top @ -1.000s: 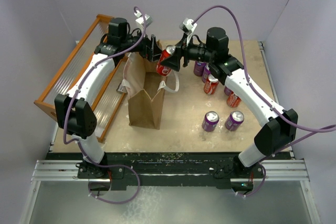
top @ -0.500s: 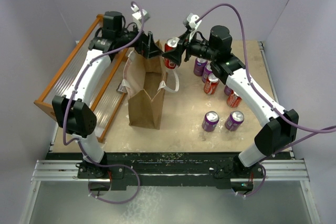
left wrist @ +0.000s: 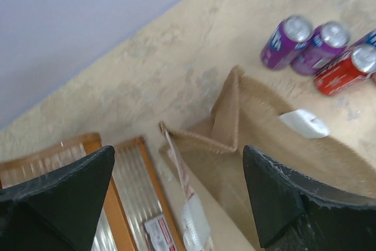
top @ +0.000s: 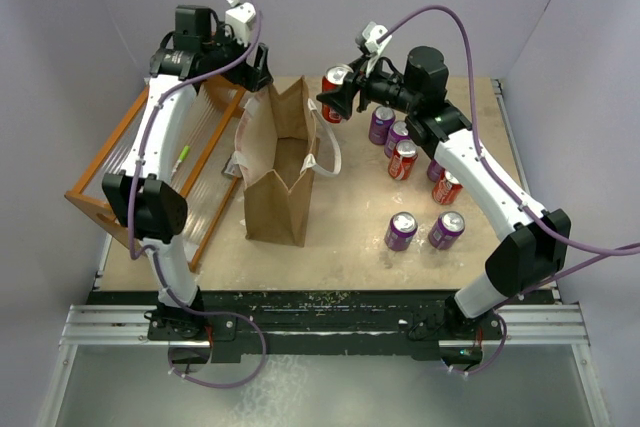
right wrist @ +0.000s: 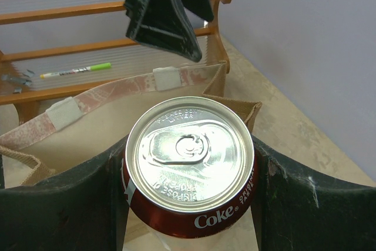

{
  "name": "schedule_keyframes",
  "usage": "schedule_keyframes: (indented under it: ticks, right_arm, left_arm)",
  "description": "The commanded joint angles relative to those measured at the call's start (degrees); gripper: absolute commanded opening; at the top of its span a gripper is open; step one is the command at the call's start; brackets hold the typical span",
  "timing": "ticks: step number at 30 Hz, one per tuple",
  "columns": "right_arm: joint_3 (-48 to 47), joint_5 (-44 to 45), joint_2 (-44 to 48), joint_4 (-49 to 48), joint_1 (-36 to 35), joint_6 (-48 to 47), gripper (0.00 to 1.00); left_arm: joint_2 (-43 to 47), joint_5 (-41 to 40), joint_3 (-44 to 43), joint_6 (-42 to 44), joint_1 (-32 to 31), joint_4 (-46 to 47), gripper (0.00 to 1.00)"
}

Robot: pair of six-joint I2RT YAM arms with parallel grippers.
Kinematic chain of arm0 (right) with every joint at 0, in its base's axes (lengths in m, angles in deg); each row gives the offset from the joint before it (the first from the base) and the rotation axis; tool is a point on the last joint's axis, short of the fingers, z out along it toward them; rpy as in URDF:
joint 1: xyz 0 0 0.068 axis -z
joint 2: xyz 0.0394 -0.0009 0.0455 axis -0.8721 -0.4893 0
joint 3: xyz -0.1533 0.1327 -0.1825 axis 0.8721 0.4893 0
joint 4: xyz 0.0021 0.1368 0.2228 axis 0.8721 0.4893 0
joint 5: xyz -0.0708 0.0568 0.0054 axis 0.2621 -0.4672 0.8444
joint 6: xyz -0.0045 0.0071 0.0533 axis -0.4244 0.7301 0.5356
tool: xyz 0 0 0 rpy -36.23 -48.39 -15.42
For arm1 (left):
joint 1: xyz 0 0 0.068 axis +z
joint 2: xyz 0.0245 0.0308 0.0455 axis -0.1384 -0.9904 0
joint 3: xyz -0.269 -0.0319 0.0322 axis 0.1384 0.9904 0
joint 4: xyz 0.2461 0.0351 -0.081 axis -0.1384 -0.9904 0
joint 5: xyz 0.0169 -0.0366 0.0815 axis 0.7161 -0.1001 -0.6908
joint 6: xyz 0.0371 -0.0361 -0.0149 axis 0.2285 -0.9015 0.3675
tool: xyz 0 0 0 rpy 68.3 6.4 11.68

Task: Place the beverage into the canvas bag
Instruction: Pick up the drink from the canvas bag, then adjust the canvas bag at the center of the board.

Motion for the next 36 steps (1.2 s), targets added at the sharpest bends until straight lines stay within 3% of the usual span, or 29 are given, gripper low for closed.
schedule_keyframes:
  ticks: [1,5,10,13,14,19,24,33,36]
  right_arm:
    - [-3.5,-0.1,3.8,-7.3,0.2,-1.3,0.00]
    - [-4.0,-0.5,3.4,-7.3,0.2,-1.1,0.00]
    - [-3.5,0.1,3.5,-6.8,0.2,-1.5,0.00]
    - [-3.5,0.2,3.5,-6.6,0.2,-1.8,0.00]
    - [-3.7,0.3,3.4,-6.5,0.2,-1.8,0.00]
    - [-6.0,-1.9,3.0,-5.0,0.3,-1.7,0.00]
    - [-5.4,-8.2,3.9,-6.5,0.5,0.9,0.00]
    - [-1.0,-16.4,7.3,-4.5,0.5,-3.8,0.00]
    - [-0.4,-19.0,7.6,-4.5,0.5,-4.0,0.00]
  left_arm:
    - [-4.4,-9.0,-5.5,3.0,-1.4,-8.9,0.86]
    - [-5.9,-10.7,-5.7,1.9,-3.2,-10.4,0.71]
    - [-5.2,-5.8,-3.2,-0.2,-5.5,-10.9,0.19]
    - [-3.8,-2.4,-0.4,-4.0,-7.6,-10.4,0.01]
    - [-3.6,-0.5,0.2,-5.2,-8.3,-10.4,0.00]
    - [-3.5,13.0,1.8,-10.6,-12.8,-9.9,0.00]
    - [-3.9,12.1,0.9,-10.3,-16.5,-9.0,0.00]
    - [-4.0,7.4,-1.8,-3.8,-16.8,-10.5,0.61]
    - [-3.2,7.4,-2.2,-1.9,-15.9,-11.5,0.73]
